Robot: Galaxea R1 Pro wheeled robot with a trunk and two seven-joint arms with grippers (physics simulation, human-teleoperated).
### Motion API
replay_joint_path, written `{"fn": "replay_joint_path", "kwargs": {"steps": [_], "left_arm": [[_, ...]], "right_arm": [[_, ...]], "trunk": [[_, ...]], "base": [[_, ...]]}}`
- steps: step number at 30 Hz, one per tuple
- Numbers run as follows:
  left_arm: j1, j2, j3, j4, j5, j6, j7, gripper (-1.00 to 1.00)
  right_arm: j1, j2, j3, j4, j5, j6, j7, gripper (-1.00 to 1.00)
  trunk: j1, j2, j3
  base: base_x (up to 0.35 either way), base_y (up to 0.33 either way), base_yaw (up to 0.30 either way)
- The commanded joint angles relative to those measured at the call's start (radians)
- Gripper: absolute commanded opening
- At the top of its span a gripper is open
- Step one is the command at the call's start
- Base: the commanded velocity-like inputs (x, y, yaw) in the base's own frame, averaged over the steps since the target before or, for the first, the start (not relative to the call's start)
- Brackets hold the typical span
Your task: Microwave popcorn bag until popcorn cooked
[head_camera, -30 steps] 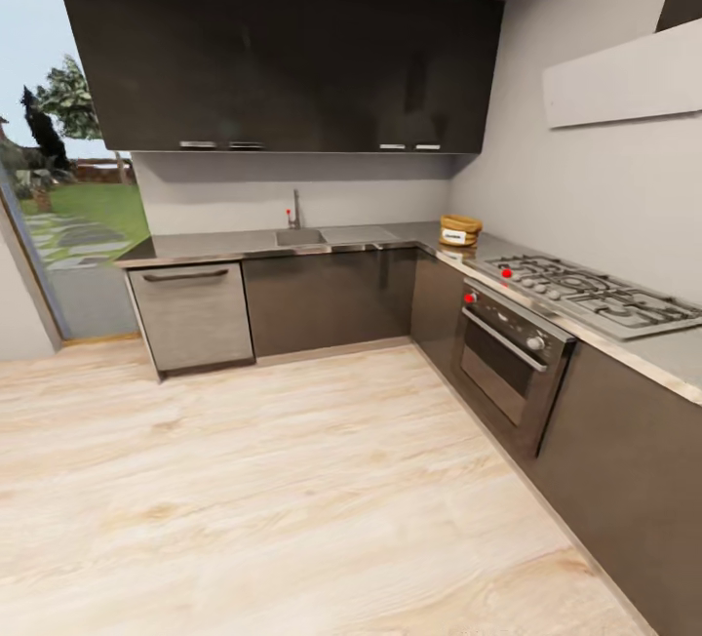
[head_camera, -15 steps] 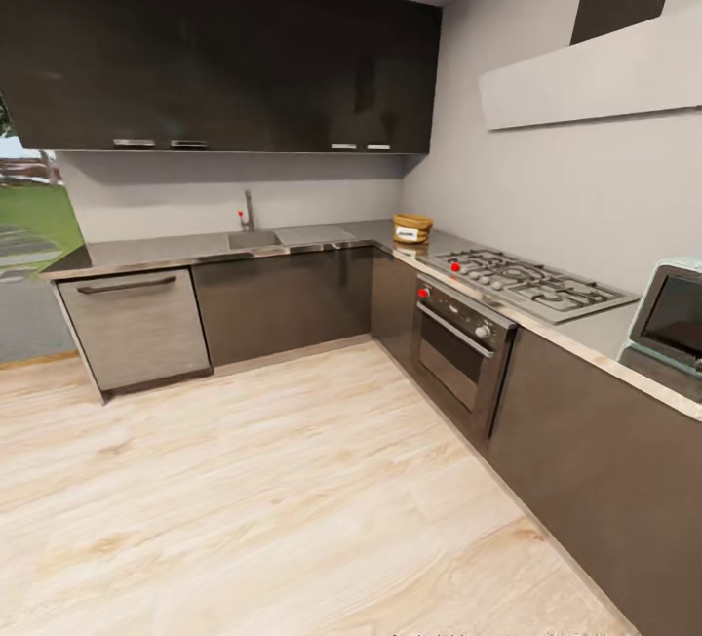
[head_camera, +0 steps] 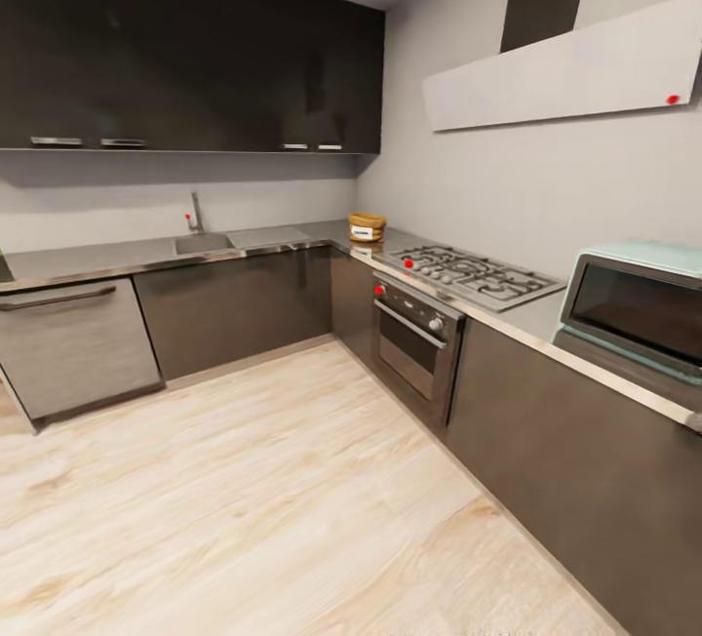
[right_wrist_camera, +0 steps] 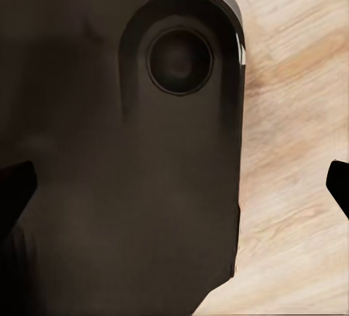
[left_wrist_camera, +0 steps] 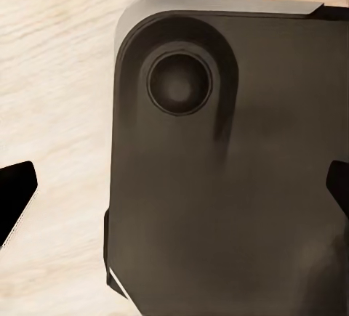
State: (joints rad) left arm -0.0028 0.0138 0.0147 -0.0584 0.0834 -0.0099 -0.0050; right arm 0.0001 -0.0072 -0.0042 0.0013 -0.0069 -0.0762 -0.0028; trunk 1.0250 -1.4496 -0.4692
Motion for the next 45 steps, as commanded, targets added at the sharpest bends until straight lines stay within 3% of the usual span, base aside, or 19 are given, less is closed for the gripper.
{"fn": "replay_joint_path", "kwargs": {"steps": [1, 27, 45], "left_arm": [[0.0, 0.0, 0.001, 0.0, 0.009, -0.001, -0.001, 1.0], [0.0, -0.002, 0.001, -0.003, 0.017, -0.002, -0.004, 1.0], [0.0, 0.001, -0.002, -0.003, 0.006, 0.001, -0.004, 1.0]], "right_arm": [[0.0, 0.0, 0.0, 0.0, -0.001, -0.003, 0.0, 1.0], [0.0, 0.0, 0.001, 0.0, 0.0, -0.004, 0.0, 1.0], [0.0, 0.001, 0.001, 0.0, 0.008, -0.004, 0.0, 1.0]], "trunk": [[0.0, 0.0, -0.001], [0.0, 0.0, -0.001], [0.0, 0.0, -0.001]], "base": [[0.0, 0.0, -0.295], [0.002, 0.001, -0.292], [0.265, 0.212, -0.014]]}}
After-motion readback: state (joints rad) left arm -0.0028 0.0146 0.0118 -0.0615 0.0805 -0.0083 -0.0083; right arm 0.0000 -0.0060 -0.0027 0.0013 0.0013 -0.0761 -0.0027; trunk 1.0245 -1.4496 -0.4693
